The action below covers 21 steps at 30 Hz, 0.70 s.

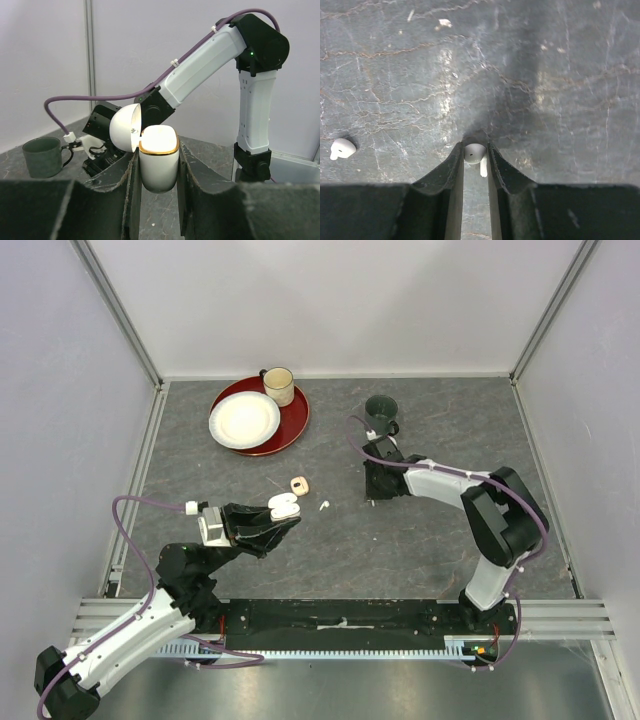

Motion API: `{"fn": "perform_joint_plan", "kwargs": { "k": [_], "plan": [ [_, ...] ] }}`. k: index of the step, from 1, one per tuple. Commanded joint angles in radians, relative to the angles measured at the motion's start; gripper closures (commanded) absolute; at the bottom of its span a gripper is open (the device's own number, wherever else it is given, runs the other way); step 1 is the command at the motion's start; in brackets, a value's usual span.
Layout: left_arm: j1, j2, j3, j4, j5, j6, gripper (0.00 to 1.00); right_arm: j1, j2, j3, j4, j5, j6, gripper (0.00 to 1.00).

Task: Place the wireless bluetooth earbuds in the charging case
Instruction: Pick up the earbud from the center of the board.

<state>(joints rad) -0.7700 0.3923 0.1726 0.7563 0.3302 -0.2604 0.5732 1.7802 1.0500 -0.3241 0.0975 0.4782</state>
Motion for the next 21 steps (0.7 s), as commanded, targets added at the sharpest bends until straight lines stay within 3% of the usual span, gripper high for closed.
{"fn": "perform_joint_plan", "kwargs": {
  "k": [1,6,8,13,21],
  "plan": [
    [-0.005,-0.006,-0.001,0.018,-0.025,-0.008,0.98,0.011,-0.033,-0.11,-0.053,0.062,0.215,0.75],
    [-0.005,0.0,0.004,0.017,-0.025,-0.011,0.98,0.025,-0.062,-0.143,-0.041,0.11,0.284,0.7],
    [-0.003,0.003,0.005,0.015,-0.025,-0.011,0.98,0.025,-0.065,-0.139,-0.041,0.11,0.27,0.63],
    [-0.003,0.014,0.005,0.017,-0.025,-0.017,0.98,0.027,-0.073,-0.111,-0.038,0.067,0.159,0.52],
    [-0.003,0.017,0.005,0.023,-0.023,-0.019,0.98,0.027,-0.073,-0.074,-0.044,0.044,-0.096,0.49]
  ]
}}
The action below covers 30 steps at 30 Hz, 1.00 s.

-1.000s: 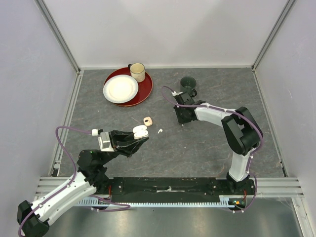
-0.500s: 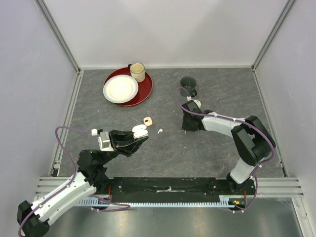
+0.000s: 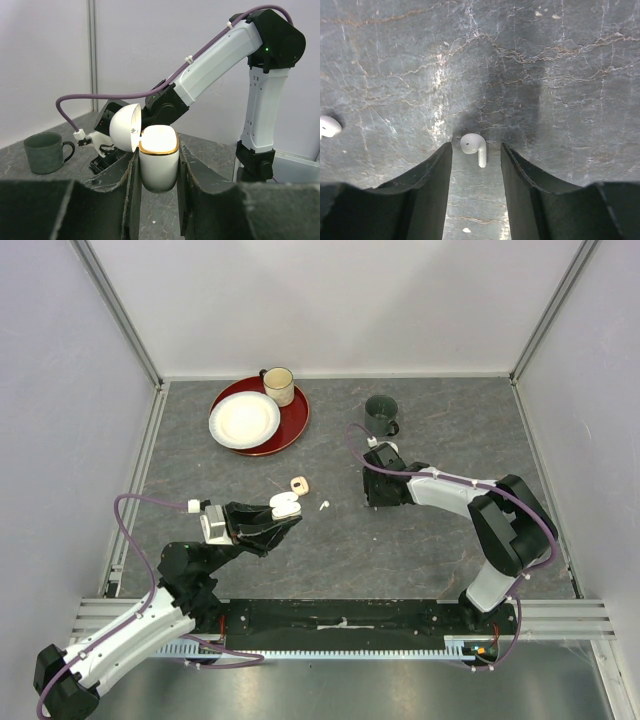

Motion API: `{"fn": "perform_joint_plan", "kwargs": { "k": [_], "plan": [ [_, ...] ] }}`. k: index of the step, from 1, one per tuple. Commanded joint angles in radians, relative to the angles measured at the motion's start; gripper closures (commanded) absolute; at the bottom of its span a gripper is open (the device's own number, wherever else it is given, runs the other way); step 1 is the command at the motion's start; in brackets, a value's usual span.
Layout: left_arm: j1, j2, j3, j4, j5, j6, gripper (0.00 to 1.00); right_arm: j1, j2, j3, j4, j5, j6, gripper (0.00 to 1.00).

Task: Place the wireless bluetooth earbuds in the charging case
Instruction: Pick up the earbud from the center of the board.

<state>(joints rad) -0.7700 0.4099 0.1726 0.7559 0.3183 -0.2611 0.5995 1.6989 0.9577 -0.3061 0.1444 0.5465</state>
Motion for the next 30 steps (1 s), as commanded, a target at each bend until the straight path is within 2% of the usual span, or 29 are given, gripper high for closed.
{"fn": "perform_joint_plan", "kwargs": {
  "k": [1,12,16,22,30],
  "plan": [
    [-0.005,0.004,0.005,0.023,-0.012,-0.02,0.98,0.0,0.01,0.019,-0.062,-0.008,-0.215,0.48],
    [-0.005,0.003,0.004,0.02,-0.012,-0.024,0.98,0.0,0.039,0.038,-0.03,-0.057,-0.316,0.49],
    [-0.005,-0.002,0.004,0.019,-0.015,-0.026,0.98,0.0,0.054,0.049,-0.021,-0.078,-0.313,0.51],
    [-0.003,0.003,0.004,0.017,-0.016,-0.026,0.98,0.0,0.068,0.049,-0.018,-0.086,-0.286,0.59],
    [-0.003,0.004,0.002,0.017,-0.016,-0.027,0.98,0.0,0.074,0.042,-0.005,-0.105,-0.272,0.6]
  ]
}}
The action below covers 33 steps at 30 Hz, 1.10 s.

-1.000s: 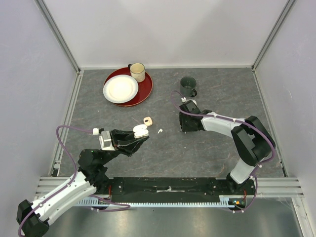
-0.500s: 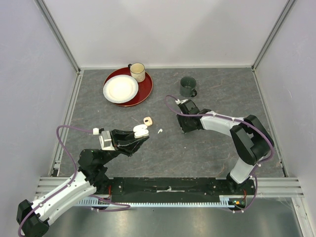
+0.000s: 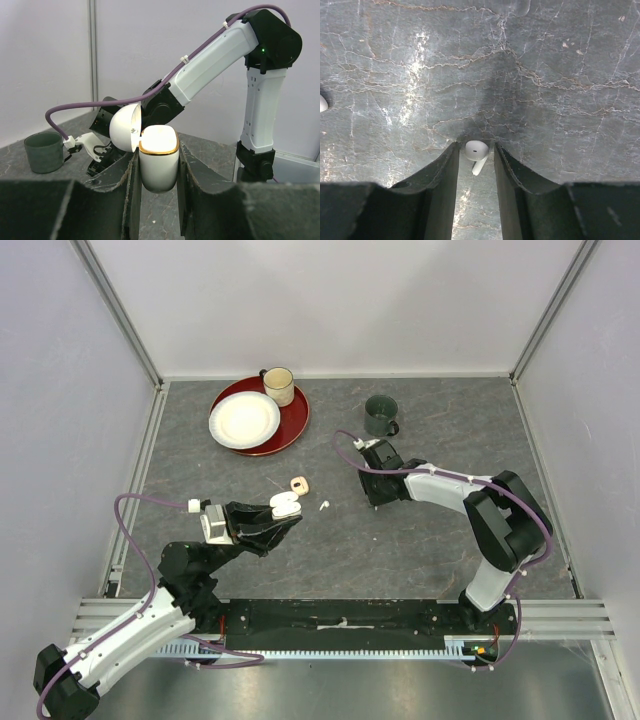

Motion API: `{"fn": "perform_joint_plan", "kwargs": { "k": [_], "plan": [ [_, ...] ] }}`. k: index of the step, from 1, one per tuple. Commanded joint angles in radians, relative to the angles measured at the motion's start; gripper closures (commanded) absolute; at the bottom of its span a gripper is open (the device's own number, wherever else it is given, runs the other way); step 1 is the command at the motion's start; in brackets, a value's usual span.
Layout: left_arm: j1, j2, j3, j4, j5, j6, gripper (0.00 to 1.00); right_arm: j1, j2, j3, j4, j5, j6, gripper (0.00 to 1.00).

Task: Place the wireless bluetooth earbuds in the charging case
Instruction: Pick up the earbud from the center of the board.

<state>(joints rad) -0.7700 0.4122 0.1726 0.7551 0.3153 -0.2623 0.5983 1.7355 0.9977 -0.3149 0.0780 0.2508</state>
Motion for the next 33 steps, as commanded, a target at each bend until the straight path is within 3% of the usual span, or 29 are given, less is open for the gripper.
{"fn": "perform_joint_plan", "kwargs": {
  "k": [1,12,17,21,33],
  "plan": [
    [-0.005,0.002,0.002,0.02,-0.013,-0.028,0.98,0.001,0.039,0.005,0.002,-0.034,0.031,0.6],
    [-0.005,0.002,0.001,0.015,-0.012,-0.031,0.98,0.001,0.042,-0.004,-0.009,-0.027,0.053,0.65],
    [-0.003,0.004,0.001,0.015,-0.01,-0.029,0.98,0.001,0.016,-0.01,-0.023,-0.023,0.053,0.57],
    [-0.003,0.002,-0.002,0.016,-0.012,-0.032,0.98,0.001,0.007,-0.011,-0.032,-0.014,0.045,0.56],
    [-0.005,0.007,-0.002,0.019,-0.01,-0.035,0.98,0.001,0.004,-0.004,-0.058,0.014,0.057,0.63]
  ]
}}
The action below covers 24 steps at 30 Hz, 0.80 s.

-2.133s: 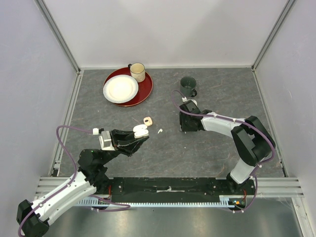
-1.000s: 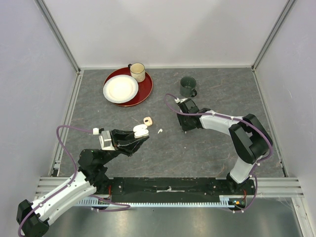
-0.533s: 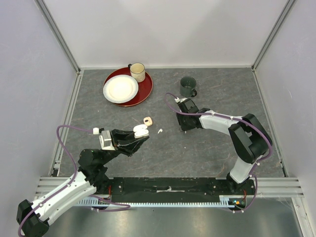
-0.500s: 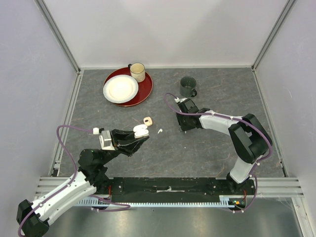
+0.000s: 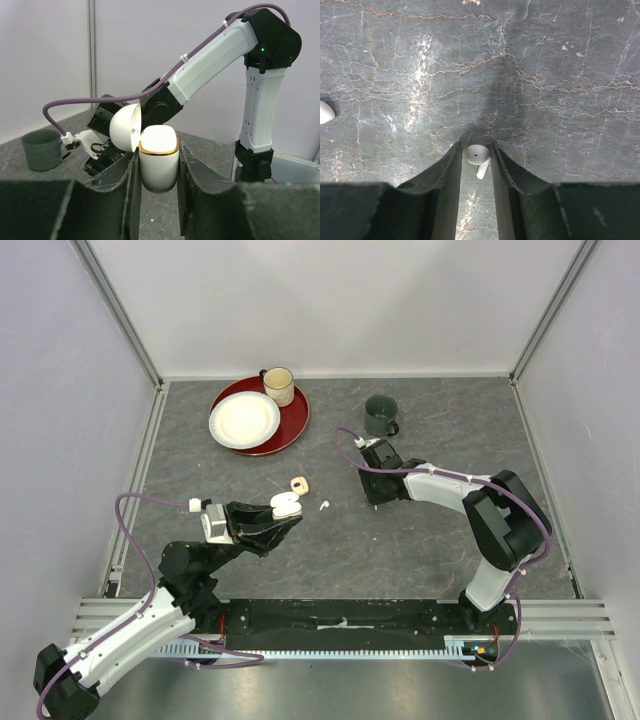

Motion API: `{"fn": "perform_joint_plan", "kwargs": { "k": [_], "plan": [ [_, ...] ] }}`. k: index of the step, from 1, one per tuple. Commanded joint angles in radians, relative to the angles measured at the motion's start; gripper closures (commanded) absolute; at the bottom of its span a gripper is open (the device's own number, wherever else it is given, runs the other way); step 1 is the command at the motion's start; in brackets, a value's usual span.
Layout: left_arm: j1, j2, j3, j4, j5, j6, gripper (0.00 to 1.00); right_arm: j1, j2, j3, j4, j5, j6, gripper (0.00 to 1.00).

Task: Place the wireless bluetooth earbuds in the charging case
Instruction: Pick up the earbud from the center of the board.

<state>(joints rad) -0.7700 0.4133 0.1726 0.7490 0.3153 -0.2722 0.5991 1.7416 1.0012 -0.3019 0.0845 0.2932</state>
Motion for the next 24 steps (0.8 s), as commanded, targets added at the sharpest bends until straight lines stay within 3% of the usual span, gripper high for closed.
{"fn": "perform_joint_plan", "kwargs": {
  "k": [1,11,24],
  "plan": [
    [-0.005,0.008,-0.002,0.024,-0.01,-0.025,0.98,0.001,-0.002,-0.007,-0.074,0.009,0.014,0.63],
    [-0.003,0.007,0.001,0.024,-0.008,-0.028,0.98,0.001,-0.007,-0.01,-0.075,0.012,0.014,0.68],
    [-0.003,0.027,0.002,0.036,-0.005,-0.032,0.98,0.001,-0.014,-0.016,-0.083,0.037,0.029,0.65]
  ]
}}
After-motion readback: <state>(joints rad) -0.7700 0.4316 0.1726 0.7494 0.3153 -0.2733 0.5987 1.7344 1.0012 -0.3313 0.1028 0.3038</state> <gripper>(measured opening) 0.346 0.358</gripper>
